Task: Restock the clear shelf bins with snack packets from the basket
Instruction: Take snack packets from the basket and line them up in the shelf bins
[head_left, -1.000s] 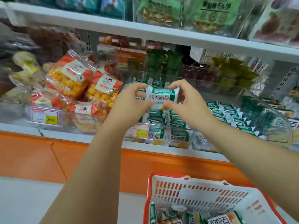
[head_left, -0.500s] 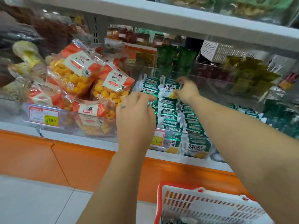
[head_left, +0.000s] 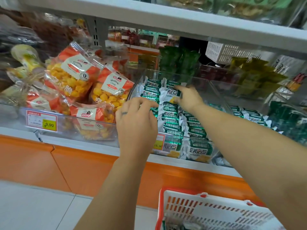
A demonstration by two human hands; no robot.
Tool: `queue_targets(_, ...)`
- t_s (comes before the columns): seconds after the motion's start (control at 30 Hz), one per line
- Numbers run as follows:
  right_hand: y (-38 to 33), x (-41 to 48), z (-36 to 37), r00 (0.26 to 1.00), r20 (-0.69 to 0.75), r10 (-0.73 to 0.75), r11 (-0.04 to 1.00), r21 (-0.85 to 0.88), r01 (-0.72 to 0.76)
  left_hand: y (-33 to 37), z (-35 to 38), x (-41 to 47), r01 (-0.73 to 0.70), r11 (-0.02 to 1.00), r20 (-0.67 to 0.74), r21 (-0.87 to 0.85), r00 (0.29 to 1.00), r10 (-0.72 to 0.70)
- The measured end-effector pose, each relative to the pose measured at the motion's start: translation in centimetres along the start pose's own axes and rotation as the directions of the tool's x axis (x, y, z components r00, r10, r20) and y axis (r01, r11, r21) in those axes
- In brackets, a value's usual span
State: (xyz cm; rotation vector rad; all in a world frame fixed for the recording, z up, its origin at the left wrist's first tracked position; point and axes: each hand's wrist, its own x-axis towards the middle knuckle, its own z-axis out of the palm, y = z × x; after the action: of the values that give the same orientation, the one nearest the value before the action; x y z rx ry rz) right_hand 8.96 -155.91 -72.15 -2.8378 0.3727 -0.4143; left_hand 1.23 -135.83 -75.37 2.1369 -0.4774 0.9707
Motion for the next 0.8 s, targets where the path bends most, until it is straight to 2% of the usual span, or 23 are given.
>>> queue_targets(0.13,-0.9,-3.5,-2.4,0.999,0.013,-0.042,0.999,-0.002,0.042,1.5,-0.7,-1.2,-0.118,0.992,-0.008,-0.052,0.993,0.118)
queue_targets(0.23,-0.7,-7.5,-4.3,0.984,-0.096,-0.148,0.982,0.104,0.158,3.1,-0.8,-3.0,-0.172,0.984,-0.007,-0.053,0.985,0.172)
queue_targets(0.33,0.5,-13.2,-6.7,0.962,-0.17,-0.215,0.947,0.205,0.248,6.2,-0.9,-6.0,-0.129,0.984,0.029,-0.122,0.991,0.134)
queue_targets(0.47,3.8,-20.9,-8.0,0.962,-0.131,-0.239,0.911,0.313,0.269,9.7,-0.2,-12.1,-0.036,0.991,0.22,-0.129,0.973,0.064)
queue_targets(0.53,6.3,-24.2,-7.6,0.976,-0.053,-0.211,0.903,0.37,0.216,10.3,0.5,-15.3,0.032,0.993,0.275,-0.115,0.961,0.0)
queue_targets(0.6,9.1,-27.2,-6.6,0.98,0.084,-0.18,0.907,0.399,0.132,10.5,1.0,-18.2,0.122,0.989,0.342,-0.087,0.936,-0.085)
queue_targets(0.67,12.3,-29.6,-5.0,0.966,0.209,-0.152,0.912,0.405,0.056,10.6,1.5,-20.7,0.227,0.973,0.485,-0.045,0.856,-0.177)
queue_targets(0.73,15.6,-31.8,-3.0,0.923,0.37,-0.109,0.917,0.397,-0.05,10.4,2.4,-23.4,0.294,0.956,0.639,0.008,0.734,-0.231)
queue_targets(0.8,18.7,-33.9,-0.7,0.849,0.524,-0.06,0.921,0.358,-0.155,10.1,3.6,-26.1,0.319,0.945,0.762,0.064,0.596,-0.253)
